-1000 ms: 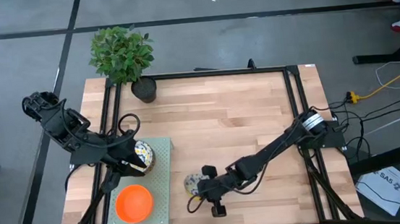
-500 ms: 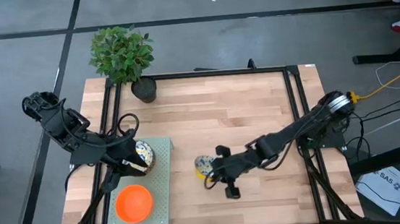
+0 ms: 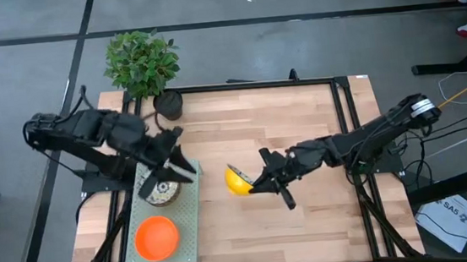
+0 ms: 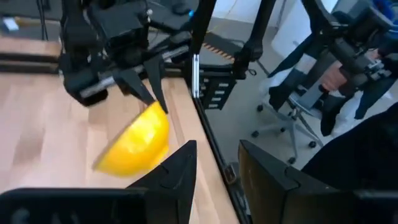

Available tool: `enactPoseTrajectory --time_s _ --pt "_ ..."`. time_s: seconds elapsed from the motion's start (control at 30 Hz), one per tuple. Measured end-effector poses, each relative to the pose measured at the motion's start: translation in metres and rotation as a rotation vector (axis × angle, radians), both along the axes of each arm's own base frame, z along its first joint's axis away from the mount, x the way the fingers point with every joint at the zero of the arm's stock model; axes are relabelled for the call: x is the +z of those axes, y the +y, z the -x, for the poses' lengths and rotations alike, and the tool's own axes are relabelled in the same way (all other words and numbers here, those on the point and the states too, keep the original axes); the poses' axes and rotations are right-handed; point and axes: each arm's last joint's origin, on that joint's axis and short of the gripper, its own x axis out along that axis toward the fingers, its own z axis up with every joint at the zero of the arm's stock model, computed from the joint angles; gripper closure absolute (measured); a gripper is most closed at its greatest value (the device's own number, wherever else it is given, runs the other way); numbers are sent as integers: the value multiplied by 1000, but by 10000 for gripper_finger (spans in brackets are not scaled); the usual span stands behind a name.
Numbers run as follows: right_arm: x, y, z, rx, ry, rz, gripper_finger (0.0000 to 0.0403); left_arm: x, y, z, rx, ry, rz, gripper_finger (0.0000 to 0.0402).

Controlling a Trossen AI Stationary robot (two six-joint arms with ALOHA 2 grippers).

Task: Pick & Place Mini bowls
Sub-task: Stack the patterned bowl on top of the patterned bowl on the shelf

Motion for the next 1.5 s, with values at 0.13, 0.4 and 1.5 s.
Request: enactPoseTrajectory --time_s 0.13,0.4,1.5 --pt "3 -14 -2 51 -17 13 392 3 20 -9 -12 -63 -28 288" --pt "13 -49 -7 163 -110 5 392 3 43 -28 -31 -150 -80 288" --pt "48 -66 0 322 -456 -38 392 -16 82 -79 -187 -234 -83 288"
